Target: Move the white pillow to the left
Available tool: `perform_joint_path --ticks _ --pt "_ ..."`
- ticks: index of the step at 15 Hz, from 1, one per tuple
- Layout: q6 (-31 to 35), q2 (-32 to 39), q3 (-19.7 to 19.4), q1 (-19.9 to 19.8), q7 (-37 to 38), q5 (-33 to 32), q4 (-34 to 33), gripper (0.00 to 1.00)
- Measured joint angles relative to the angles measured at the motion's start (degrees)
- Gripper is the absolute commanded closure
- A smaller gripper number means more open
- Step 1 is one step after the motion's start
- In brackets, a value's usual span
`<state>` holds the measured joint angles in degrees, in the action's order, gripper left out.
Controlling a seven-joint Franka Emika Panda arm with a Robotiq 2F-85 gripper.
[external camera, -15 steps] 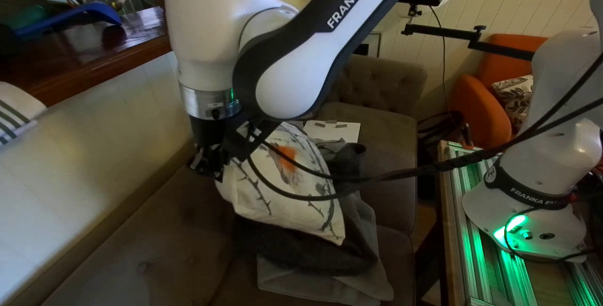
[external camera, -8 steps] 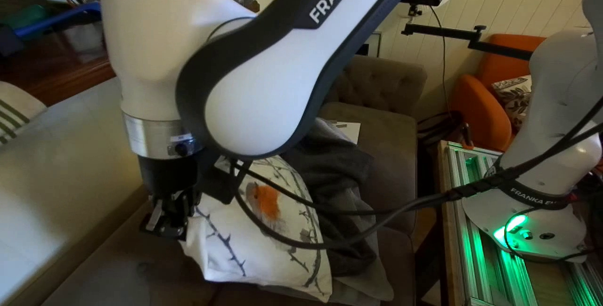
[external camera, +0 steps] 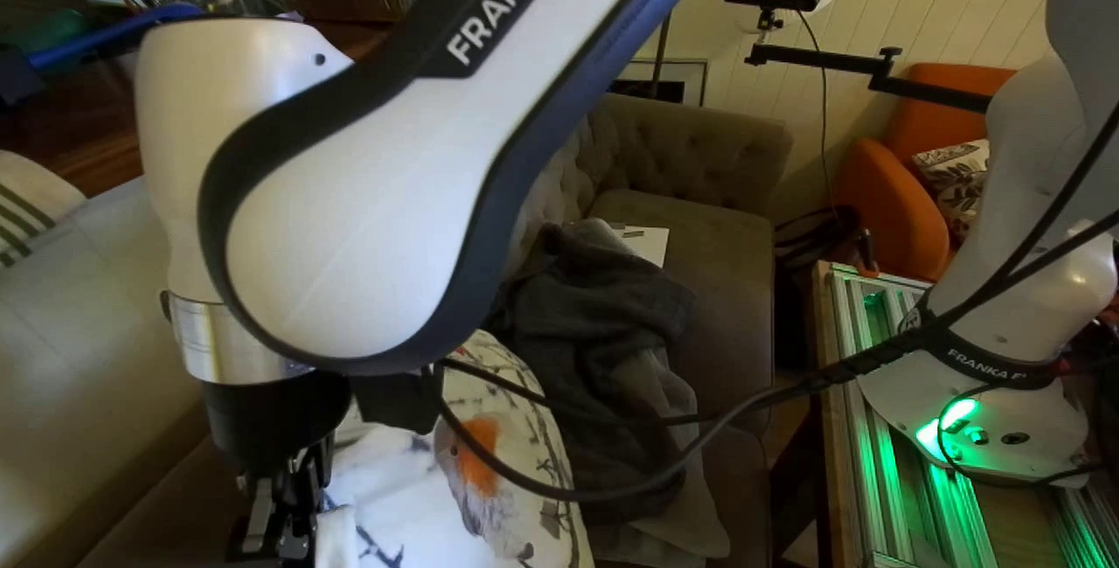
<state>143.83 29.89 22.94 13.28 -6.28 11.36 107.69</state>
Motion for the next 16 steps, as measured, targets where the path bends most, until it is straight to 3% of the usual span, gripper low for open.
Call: perform_joint_path --ticks 2,7,9,11,16 --pt "-2.9 1.2 1.8 -1.4 -5.5 2.1 -1.7 0.61" --pt "-15.2 2.4 5.6 -4.4 -16.8 8.8 -7.5 0.26" --pt "-20.3 2.2 5.2 -5.6 -17.3 11.2 -9.3 0.12" --pt "-21.4 1.5 3.1 -6.3 -16.1 11.8 -9.6 0.01" --pt "-18.7 -2.5 -4.7 -8.0 -10.9 12.2 -6.2 0.00"
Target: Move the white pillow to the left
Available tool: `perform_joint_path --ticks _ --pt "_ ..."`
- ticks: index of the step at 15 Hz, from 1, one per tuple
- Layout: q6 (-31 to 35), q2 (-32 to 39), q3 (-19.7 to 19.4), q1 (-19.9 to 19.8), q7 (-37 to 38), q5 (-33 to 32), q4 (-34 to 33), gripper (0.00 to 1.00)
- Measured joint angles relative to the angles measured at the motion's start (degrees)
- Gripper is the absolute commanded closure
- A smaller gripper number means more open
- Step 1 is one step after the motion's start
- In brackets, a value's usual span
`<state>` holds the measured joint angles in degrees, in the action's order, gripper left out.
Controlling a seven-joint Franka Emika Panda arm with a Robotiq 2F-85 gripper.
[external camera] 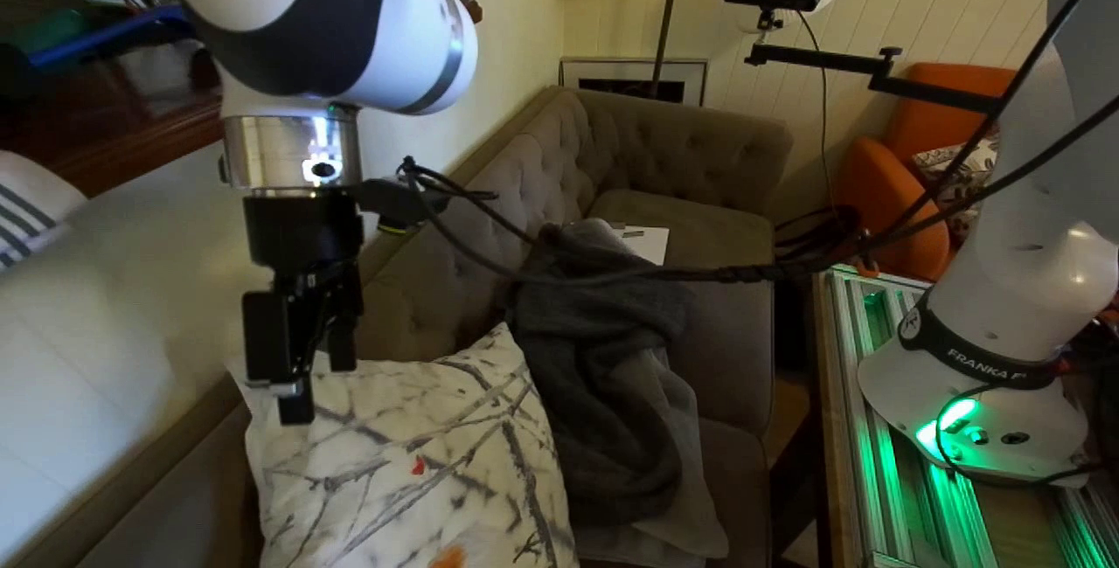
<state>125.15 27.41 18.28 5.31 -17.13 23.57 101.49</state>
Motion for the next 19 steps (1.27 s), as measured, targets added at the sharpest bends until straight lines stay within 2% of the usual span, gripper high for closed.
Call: perform_joint_path --ticks 3,7,11,14,16,19 --pt "0.7 -4.9 -3.3 -2.1 3.0 0.8 5.5 0.00" --pt "2.3 -15.3 -7.7 -2.0 10.0 -1.9 16.1 0.00" --pt "2.4 -25.4 -10.2 -1.4 19.5 -12.7 26.6 0.00" --pt "1.6 -30.9 -10.9 -1.4 27.4 -22.4 32.1 0.00" --pt "-1.2 -33.5 -11.0 -1.5 33.4 -27.7 34.6 0.00" --pt "-2.6 -35.2 -11.0 -1.5 36.8 -30.1 36.5 0.00"
